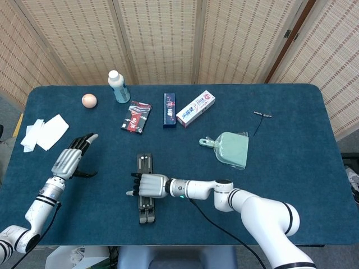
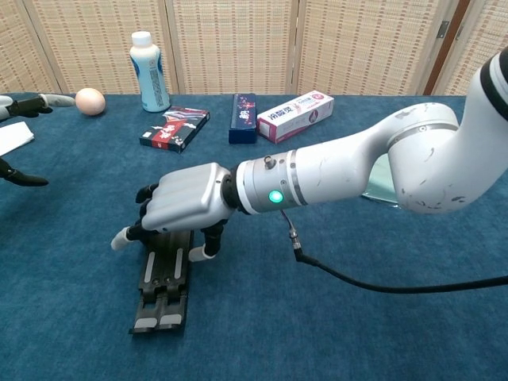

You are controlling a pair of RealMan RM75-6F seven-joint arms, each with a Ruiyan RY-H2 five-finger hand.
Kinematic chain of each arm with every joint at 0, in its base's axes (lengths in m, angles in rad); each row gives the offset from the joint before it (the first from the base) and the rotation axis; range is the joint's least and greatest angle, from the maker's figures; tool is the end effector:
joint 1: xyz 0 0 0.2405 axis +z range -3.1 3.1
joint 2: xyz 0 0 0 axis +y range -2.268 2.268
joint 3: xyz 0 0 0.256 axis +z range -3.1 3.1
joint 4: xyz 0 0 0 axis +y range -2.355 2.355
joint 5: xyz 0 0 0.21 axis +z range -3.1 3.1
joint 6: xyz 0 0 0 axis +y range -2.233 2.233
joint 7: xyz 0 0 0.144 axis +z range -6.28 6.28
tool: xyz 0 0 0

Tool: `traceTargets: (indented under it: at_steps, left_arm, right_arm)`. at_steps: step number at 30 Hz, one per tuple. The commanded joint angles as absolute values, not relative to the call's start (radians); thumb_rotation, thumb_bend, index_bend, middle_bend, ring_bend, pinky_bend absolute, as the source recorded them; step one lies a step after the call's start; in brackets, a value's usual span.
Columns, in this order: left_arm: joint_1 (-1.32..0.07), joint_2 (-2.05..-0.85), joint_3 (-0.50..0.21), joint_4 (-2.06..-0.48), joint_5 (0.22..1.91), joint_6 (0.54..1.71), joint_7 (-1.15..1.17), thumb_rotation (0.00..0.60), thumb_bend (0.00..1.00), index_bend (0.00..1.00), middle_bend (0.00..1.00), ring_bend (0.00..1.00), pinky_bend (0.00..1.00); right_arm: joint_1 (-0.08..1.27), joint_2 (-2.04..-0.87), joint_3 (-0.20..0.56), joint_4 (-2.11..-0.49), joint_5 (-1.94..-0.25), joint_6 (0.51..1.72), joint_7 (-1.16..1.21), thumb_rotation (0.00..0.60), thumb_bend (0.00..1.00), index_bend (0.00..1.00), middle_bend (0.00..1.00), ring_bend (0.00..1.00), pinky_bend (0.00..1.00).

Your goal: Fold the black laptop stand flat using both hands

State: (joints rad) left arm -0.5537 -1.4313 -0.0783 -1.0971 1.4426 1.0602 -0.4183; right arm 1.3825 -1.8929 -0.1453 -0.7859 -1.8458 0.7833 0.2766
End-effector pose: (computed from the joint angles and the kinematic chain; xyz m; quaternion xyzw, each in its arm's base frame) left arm -0.2875 0.3461 0.0664 -0.6565 -0.4501 -0.4207 0.4351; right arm -0.0053 -0.3591 -0.1431 0.9501 0.0229 0.2853 0.1239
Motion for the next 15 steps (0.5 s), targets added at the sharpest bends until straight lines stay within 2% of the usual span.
traceTargets:
  at_steps: [1,3,7,10,12,15]
  left_arm:
    - [-0.554,-1.432,-0.078,-1.096,1.443,1.059,-0.417,0.6,0.11,0.0,0.0,0.0,0.03]
    - [-0.554,-1.432,-0.078,-1.096,1.444,1.059,-0.416,0.6,0.11,0.0,0.0,0.0,0.03]
    - [-0.555,-1.432,-0.08,-1.1,1.446,1.064,-0.414,0.6,0.11,0.0,0.0,0.0,0.03]
    - [-0.553,-1.43,-0.079,-1.106,1.447,1.068,-0.411,0.6,0.11,0.0,0.0,0.0,0.02]
    - [-0.552,-1.43,-0.08,-1.107,1.446,1.069,-0.406,0.6,0.11,0.0,0.0,0.0,0.02]
    - [-0.552,-1.428,-0.082,-1.11,1.445,1.069,-0.403,0.6,0.11,0.0,0.0,0.0,0.02]
  right_arm:
    - [1.38,-1.894,-0.147,-0.782,-1.845,0.785,0.273,0.6,0.32,0.07,0.56,0.2,0.0]
    - [1.379,-1.89,-0.146,-0.789,-1.842,0.782,0.268,0.6,0.32,0.06,0.47,0.16,0.0]
    - [1.376,-1.875,-0.142,-0.813,-1.835,0.774,0.24,0.6,0.32,0.0,0.22,0.02,0.0]
    - [1.372,-1.86,-0.136,-0.837,-1.826,0.768,0.212,0.6,0.32,0.0,0.04,0.0,0.0]
    - [1.367,-1.845,-0.126,-0.862,-1.815,0.767,0.19,0.6,0.32,0.0,0.0,0.0,0.0]
    - [1.354,-1.815,-0.111,-0.906,-1.798,0.773,0.156,0.6,0.31,0.0,0.0,0.0,0.0]
